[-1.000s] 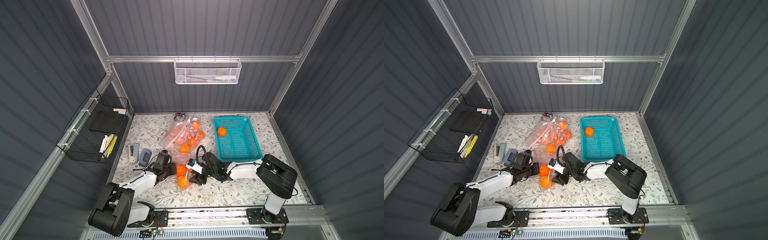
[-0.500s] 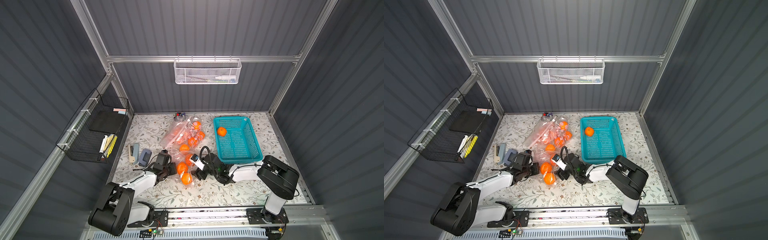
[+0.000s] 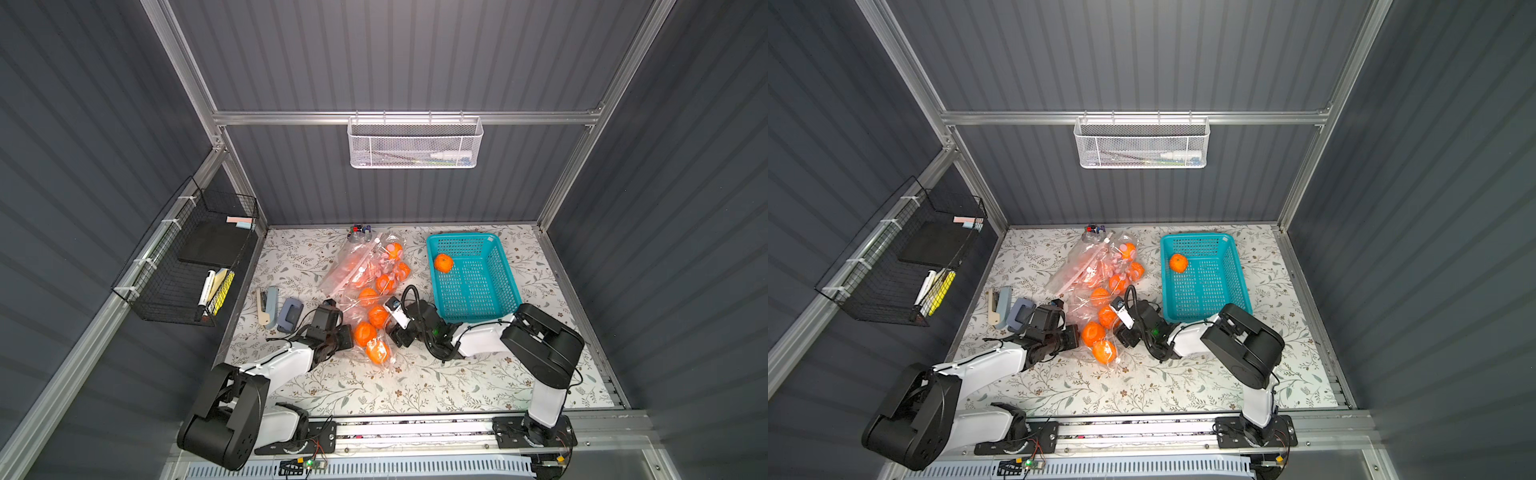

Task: Open the zip-top bag and take out the orange
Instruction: Pick up the orange from the zipper food storage bag.

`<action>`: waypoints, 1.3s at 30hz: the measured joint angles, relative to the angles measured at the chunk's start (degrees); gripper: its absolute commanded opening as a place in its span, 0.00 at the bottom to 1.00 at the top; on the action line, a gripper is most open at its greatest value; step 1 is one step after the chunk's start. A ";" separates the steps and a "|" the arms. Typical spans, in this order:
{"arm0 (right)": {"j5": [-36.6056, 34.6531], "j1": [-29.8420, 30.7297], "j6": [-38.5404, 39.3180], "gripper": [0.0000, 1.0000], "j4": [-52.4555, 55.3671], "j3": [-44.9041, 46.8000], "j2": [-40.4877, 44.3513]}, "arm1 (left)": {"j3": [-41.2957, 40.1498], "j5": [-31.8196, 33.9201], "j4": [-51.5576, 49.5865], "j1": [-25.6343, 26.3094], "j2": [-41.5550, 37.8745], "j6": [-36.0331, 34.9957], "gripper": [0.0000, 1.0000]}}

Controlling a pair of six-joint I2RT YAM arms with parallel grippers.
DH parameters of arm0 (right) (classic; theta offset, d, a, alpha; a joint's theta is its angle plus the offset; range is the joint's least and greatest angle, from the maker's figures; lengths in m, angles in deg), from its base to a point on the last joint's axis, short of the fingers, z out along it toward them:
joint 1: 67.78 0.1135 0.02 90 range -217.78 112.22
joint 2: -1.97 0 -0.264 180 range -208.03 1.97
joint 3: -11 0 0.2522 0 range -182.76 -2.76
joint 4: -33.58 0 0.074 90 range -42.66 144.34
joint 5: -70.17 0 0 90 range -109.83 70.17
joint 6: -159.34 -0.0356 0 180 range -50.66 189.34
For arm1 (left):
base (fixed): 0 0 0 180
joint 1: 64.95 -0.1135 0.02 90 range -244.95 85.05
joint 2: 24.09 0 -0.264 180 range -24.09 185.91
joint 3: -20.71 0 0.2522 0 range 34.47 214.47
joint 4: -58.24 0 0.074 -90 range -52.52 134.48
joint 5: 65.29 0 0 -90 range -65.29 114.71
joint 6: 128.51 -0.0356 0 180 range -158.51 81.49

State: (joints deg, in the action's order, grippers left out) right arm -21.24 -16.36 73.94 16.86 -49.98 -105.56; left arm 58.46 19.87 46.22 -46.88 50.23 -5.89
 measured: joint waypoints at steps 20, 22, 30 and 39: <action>5.90 -0.20 -0.87 0.85 -9.88 -8.61 -7.85 | 0.07 0.07 1.77 -0.02 1.01 -1.70 0.00; 5.75 -0.24 -1.46 0.83 -10.34 -8.61 -8.31 | 0.07 0.07 1.77 -0.02 0.98 -1.73 0.00; 4.94 -0.11 -2.62 0.63 -0.07 -8.24 -4.15 | 0.07 -0.02 1.77 0.00 0.98 -1.79 0.00; 6.38 -0.37 -1.31 0.47 14.05 -3.17 8.28 | 0.07 -0.46 1.75 0.00 0.98 -2.19 0.00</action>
State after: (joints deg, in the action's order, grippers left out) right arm -14.86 -16.73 72.63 30.92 -53.15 -97.27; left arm 58.52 19.41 47.97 -46.88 51.22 -8.08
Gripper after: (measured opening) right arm 0.632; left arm 0.046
